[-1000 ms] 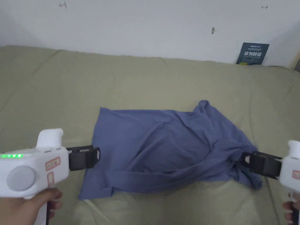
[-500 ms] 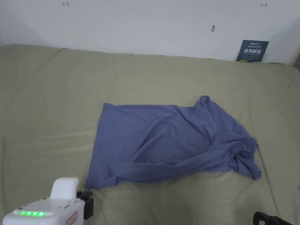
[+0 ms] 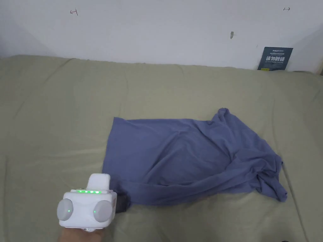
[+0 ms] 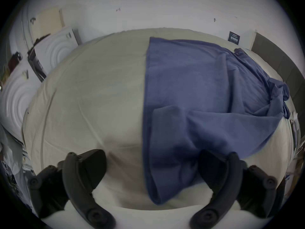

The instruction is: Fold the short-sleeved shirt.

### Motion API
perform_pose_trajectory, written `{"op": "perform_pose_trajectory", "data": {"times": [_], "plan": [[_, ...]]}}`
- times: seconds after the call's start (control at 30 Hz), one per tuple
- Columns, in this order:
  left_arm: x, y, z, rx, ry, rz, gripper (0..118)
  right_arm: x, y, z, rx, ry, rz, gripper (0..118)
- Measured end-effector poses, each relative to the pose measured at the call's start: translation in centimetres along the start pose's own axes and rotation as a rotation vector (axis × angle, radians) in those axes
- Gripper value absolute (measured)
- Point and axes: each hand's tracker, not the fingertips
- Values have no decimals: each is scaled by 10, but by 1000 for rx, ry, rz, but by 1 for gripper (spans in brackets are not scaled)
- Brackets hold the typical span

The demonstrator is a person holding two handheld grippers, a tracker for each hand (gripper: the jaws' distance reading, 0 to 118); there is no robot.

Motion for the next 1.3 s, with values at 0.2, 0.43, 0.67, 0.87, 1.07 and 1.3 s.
{"op": "perform_pose_trajectory", "data": {"times": [0.2,0.43,0.67,0.87,1.07,1.3], "plan": [[-28,14,9,16,-149,125,6,1,8,-14,-30,11,29,0],[-66,34,36,80,-427,360,6,27,58,-73,0,-126,149,53],[-50,49,41,90,-421,327,6,63,116,-164,-88,-193,87,117],[-43,42,26,55,-359,289,6,63,120,-210,-221,-254,157,75],[-71,32,0,34,-386,393,5,41,126,-181,-186,-166,132,13],[-102,34,41,113,-450,486,5,37,170,-108,-137,-75,59,13]]}}
